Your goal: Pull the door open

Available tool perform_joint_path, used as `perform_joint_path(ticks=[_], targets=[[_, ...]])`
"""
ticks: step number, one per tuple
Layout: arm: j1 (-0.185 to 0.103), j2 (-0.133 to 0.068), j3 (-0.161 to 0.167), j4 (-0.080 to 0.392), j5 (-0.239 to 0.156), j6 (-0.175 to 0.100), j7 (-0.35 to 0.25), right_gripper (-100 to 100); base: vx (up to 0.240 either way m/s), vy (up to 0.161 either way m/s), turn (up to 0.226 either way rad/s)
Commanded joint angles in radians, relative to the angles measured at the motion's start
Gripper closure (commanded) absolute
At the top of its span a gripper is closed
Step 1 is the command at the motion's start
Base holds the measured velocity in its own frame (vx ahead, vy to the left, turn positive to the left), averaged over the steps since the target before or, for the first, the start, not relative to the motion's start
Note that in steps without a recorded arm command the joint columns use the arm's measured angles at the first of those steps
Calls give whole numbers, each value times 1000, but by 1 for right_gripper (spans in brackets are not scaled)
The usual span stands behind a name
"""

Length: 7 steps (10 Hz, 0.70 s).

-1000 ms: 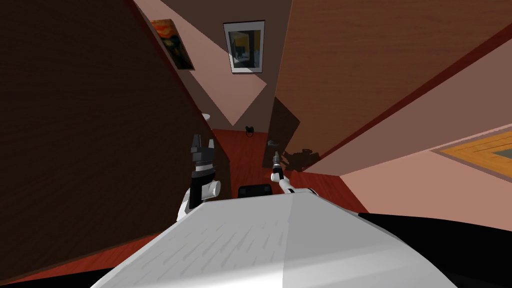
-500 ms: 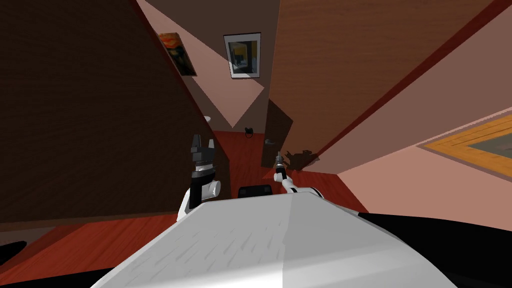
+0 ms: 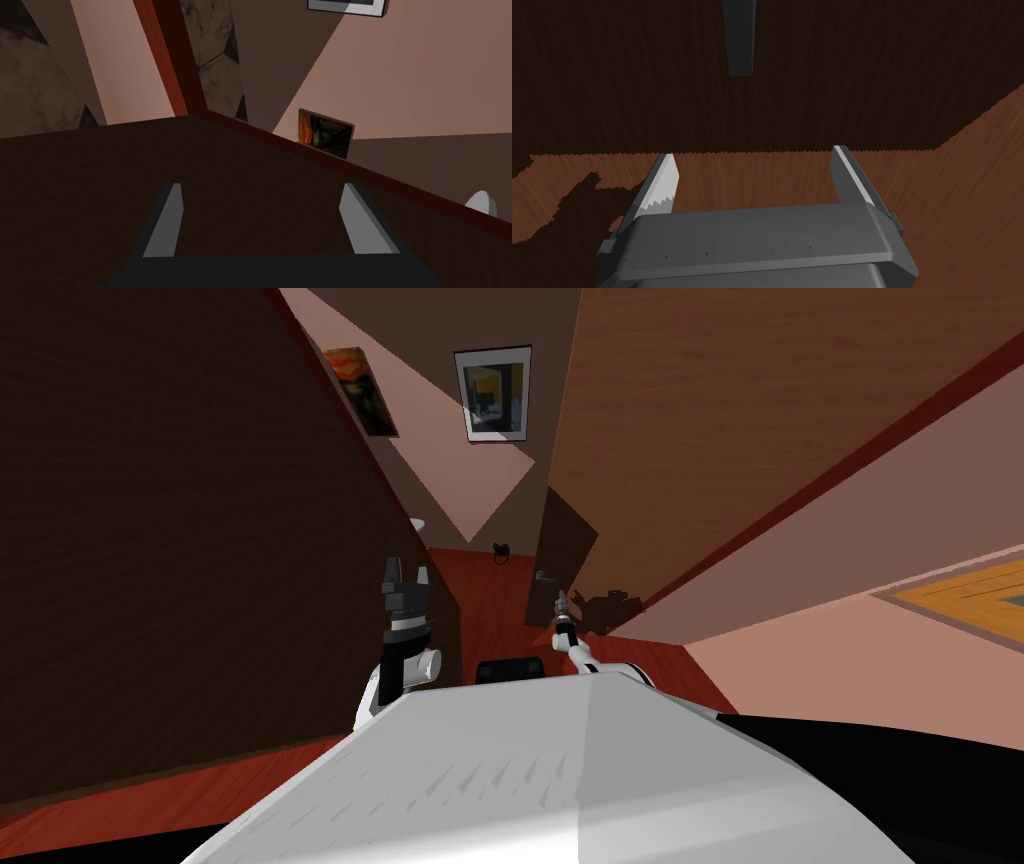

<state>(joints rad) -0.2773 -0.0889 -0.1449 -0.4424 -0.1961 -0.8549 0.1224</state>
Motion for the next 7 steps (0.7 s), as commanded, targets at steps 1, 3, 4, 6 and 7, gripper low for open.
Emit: perform_joint_path(ticks=[1,3,4,6,7], targets=[[-3,7,0,1,0,-3,-4,-100,191,-23,30],[-3,19,-1,0,-1,-7,-6,-100,206,4,16],[-3,24,-2,-1,-1,-9,-7,-100,210,3,-7],[-3,32,-2,-1,-2,-10,-8,-100,192,17,-15],[-3,36,-3,-1,-3,-11,-8,-100,225,17,-17]])
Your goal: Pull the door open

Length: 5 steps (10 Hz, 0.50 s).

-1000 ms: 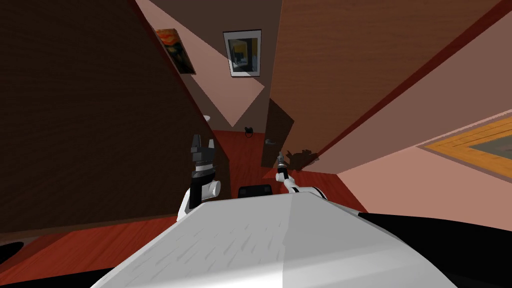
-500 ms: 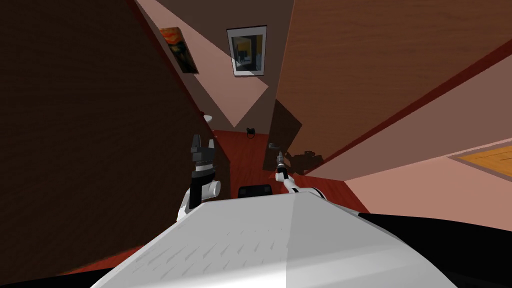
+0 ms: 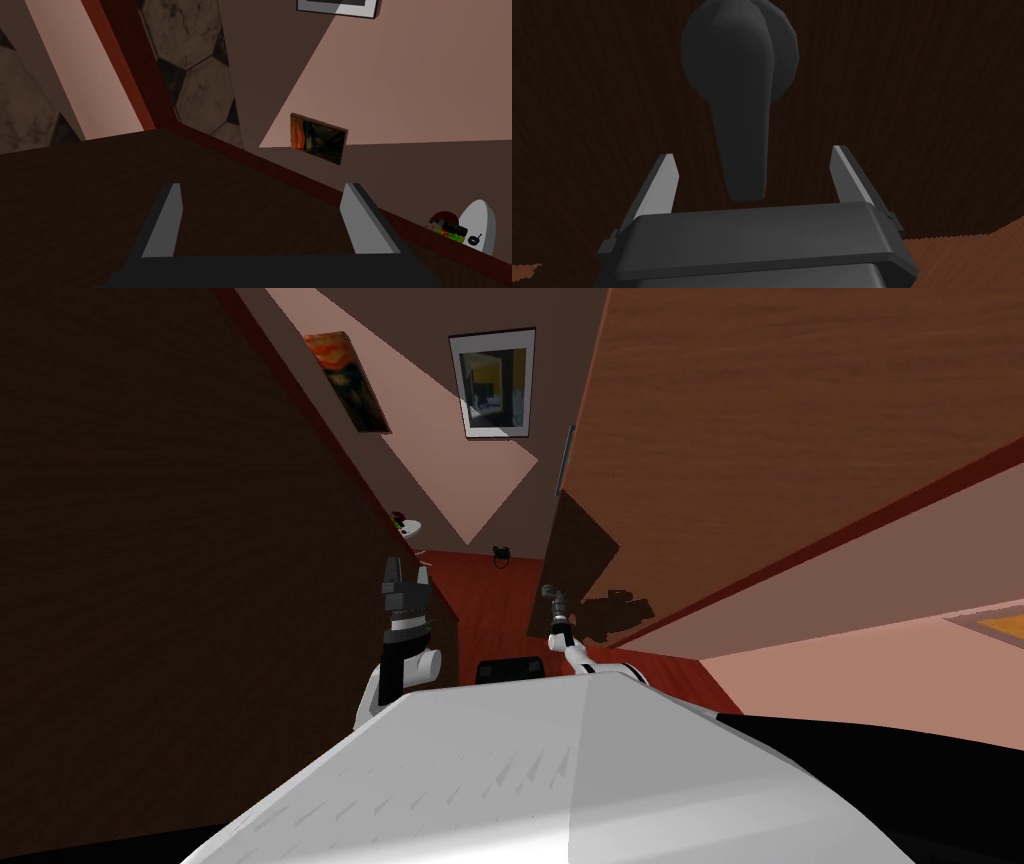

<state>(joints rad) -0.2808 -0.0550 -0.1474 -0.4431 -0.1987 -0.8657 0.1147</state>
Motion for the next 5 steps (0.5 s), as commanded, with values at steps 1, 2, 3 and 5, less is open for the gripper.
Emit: perform_joint_path(ticks=[1,2,3,5], targets=[[0,7,0,-1,-1,0,-1,-100,226,33,-23],[-4,4,-1,8,-1,-4,-1,-100,98,17,-4],[-4,4,-1,8,-1,-4,-1,100,-13,-2,4],[-4,4,-1,8,-1,-4,-1,100,-33,-10,7]])
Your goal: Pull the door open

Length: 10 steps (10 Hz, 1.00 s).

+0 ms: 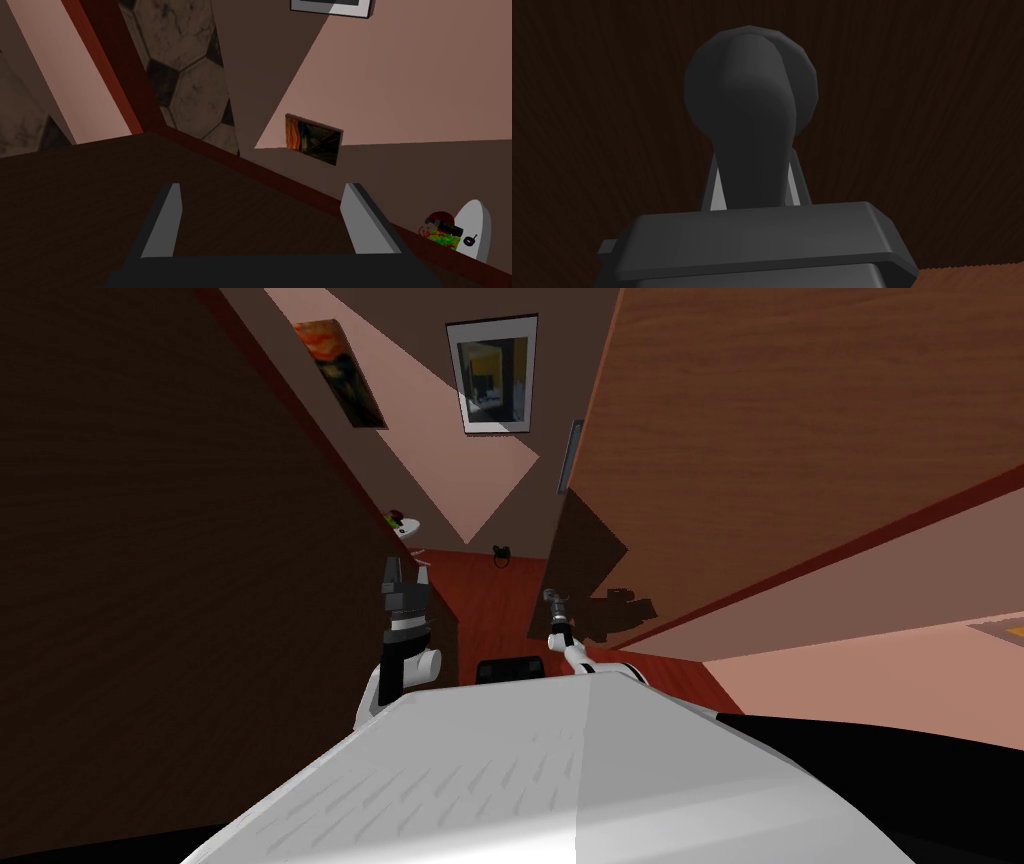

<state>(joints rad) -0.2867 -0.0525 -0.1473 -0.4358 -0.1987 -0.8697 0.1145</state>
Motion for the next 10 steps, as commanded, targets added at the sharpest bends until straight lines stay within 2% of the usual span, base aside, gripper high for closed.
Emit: perform_joint_path(ticks=[1,3,10], targets=[[2,1,-1,1,-1,0,-1,100,-19,-1,1],[2,1,-1,1,-1,0,-1,100,-5,2,-3],[6,-29,11,1,-9,-2,-24,100,-174,-4,20]])
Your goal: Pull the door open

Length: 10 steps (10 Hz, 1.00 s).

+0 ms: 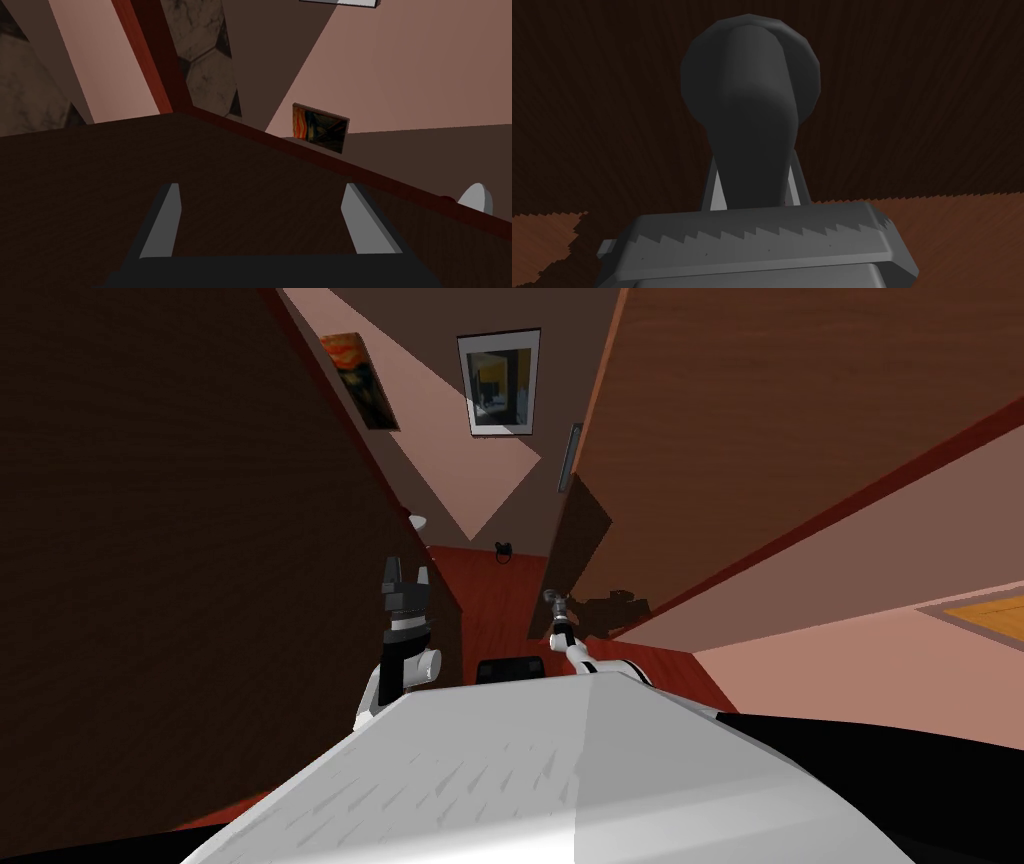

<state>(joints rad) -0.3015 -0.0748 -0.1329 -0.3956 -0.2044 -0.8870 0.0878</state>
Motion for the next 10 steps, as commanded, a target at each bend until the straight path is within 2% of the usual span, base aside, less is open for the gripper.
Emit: perform_joint_path(ticks=[1,3,4,5,8,10], targets=[[21,-6,-4,-40,-3,15,3,100,-125,7,-16],[21,-6,-4,-40,-3,15,3,100,-18,-2,-5],[23,-22,3,-40,-5,13,-12,100,-98,18,15],[23,-22,3,-41,-5,13,-12,100,-136,-1,-8],[30,-61,25,-40,-4,9,-58,100,-172,-35,9],[32,-66,28,-44,-2,8,-65,100,-113,-39,3]])
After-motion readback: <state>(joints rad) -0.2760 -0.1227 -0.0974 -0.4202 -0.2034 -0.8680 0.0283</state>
